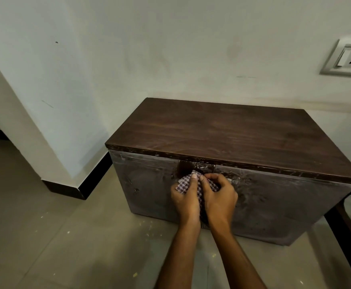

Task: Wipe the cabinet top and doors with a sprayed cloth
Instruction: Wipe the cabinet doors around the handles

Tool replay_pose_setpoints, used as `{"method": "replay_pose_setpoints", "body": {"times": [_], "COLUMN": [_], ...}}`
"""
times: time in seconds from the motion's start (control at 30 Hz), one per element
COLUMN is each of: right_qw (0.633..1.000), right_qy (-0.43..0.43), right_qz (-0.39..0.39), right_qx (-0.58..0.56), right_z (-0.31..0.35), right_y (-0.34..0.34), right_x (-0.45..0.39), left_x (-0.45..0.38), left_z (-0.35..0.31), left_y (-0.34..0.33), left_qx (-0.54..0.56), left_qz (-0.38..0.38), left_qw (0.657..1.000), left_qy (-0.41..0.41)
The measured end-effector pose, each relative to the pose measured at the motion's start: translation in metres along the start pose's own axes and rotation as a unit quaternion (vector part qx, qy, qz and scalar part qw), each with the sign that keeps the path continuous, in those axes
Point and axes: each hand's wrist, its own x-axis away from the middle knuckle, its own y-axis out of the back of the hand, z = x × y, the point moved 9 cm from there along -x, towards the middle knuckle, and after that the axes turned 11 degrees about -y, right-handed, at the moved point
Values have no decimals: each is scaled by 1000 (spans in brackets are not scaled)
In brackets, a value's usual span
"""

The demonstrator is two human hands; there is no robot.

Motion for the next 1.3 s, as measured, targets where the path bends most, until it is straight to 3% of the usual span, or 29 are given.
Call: {"method": "replay_pose_setpoints", "body": {"times": [0.27, 0.5, 0.87, 1.3], "right_qw": [999, 994, 993, 986], "right_qy": [31, -35, -59, -84], "right_qz": [19, 91, 43, 38], "right_qx": [15, 55, 97, 140], "right_z": [-22, -54, -65, -76], "right_y": [-5, -14, -19, -17], "right_x": [13, 12, -5, -9], "left_x": [1, 1, -7, -12], "left_z": [26, 47, 62, 74], "left_y": [17, 31, 21, 32], "left_qx": [-1, -26, -117, -133], "left_qz": [28, -8, 51, 48], "left_qw": [999, 998, 989, 983], "left_qy": [21, 56, 80, 118]}}
